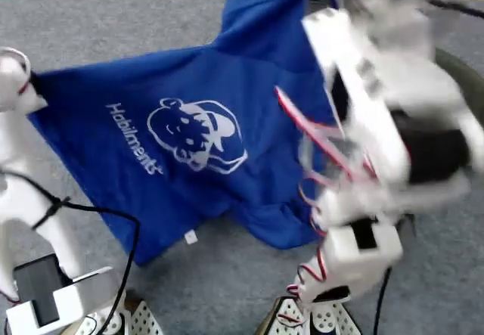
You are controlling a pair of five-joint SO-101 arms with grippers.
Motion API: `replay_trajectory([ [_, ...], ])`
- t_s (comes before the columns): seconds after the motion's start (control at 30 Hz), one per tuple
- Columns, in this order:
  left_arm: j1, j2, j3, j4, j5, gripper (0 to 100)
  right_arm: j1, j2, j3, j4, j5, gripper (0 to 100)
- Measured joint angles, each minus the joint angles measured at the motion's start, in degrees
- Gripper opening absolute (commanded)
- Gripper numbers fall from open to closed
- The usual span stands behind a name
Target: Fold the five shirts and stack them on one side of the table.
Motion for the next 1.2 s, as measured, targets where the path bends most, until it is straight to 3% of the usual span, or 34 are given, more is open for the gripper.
replay_trajectory([
  [0.27, 0.09, -0.18, -29.19, 3.69, 0.00, 2, 6.59, -14.15, -1.32, 0.00, 4.57, 0.4],
  [0.5, 0.09, -4.40, -36.13, 3.69, -1.58, 2, 9.93, -22.42, -1.49, -0.09, 7.74, 0.4],
  [0.67, 0.09, -13.80, -27.87, 3.69, -5.80, 2, 9.93, -28.31, -2.02, -2.64, 7.82, 0.4],
  [1.2, 0.00, -50.37, 16.97, 3.69, -15.91, 2, 10.37, -34.11, -2.02, -10.99, 9.85, 0.4],
])
